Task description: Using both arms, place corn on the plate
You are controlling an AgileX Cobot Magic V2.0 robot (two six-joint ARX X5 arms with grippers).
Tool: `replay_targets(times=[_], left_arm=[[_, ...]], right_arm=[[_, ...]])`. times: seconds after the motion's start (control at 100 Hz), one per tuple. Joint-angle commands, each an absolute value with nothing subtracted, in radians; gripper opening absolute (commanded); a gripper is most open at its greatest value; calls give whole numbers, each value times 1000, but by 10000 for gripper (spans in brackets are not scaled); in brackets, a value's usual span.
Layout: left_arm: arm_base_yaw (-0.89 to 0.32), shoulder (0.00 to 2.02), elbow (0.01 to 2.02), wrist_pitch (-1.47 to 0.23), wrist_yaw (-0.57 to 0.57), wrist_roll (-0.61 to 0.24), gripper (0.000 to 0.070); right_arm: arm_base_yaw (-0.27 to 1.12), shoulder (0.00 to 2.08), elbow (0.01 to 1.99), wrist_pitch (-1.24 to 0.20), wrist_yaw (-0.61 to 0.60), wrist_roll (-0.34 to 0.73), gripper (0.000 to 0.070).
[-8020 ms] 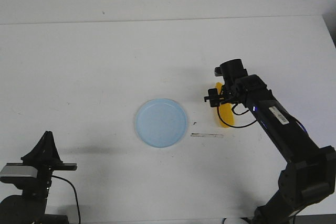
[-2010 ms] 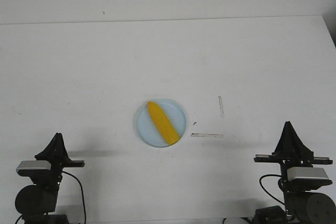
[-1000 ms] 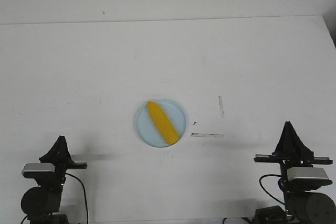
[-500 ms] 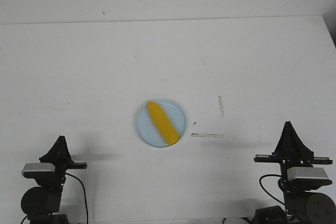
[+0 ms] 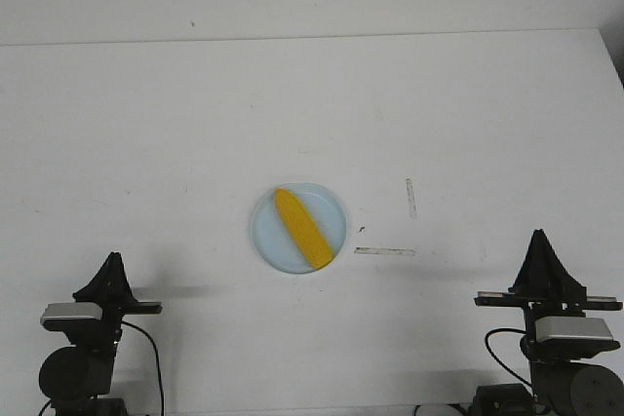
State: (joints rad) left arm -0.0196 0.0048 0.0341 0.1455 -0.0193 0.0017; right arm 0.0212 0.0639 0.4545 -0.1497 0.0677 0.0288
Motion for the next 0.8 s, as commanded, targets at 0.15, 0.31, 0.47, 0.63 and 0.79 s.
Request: replay_targets(times=[0.15, 0.31, 0.47, 0.63, 0.79], left_arm=[[-18, 3, 13, 159, -15, 7, 1], [-18, 3, 13, 159, -15, 7, 1], [-18, 3, 13, 159, -15, 8, 1], [-18, 3, 13, 159, -15, 8, 1], [-18, 3, 13, 159, -15, 7, 1]], right_arm=[[15, 64, 416, -163, 52, 21, 9], [14, 41, 298, -85, 51, 21, 9], [15, 0, 200, -49, 42, 22, 9], [15, 1, 144, -22, -6, 22, 9], [15, 1, 103, -2, -9, 23, 9]])
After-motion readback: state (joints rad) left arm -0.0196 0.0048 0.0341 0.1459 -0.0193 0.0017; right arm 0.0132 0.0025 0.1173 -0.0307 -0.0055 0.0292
